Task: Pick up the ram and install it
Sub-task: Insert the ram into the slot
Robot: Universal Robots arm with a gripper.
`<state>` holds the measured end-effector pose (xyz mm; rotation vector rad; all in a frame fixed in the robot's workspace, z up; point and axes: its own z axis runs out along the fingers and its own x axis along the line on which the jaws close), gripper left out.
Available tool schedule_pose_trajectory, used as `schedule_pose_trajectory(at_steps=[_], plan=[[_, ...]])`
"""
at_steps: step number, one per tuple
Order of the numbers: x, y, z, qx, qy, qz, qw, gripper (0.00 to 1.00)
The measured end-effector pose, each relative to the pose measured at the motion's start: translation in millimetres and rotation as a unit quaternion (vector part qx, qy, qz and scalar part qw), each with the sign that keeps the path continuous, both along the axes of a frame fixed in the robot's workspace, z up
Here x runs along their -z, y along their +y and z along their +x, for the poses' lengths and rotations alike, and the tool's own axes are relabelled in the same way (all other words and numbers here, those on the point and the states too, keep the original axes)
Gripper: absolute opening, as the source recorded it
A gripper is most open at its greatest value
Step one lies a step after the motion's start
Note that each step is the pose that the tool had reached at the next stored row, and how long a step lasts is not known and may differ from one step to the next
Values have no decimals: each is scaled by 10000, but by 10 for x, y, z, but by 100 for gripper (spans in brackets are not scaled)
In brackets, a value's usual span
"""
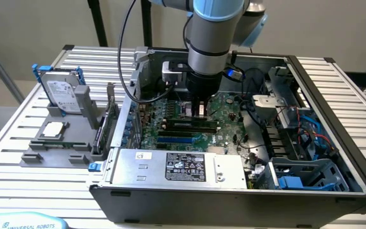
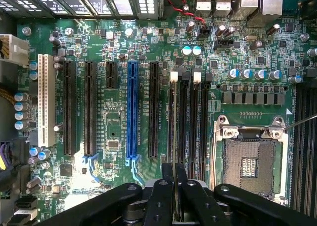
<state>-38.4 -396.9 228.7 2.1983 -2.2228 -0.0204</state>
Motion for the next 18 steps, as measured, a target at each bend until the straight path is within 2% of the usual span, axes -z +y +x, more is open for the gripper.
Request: schedule_pose_trajectory(at_steps=[18], plan=[[62, 21, -6, 4, -14, 0, 10000, 13]])
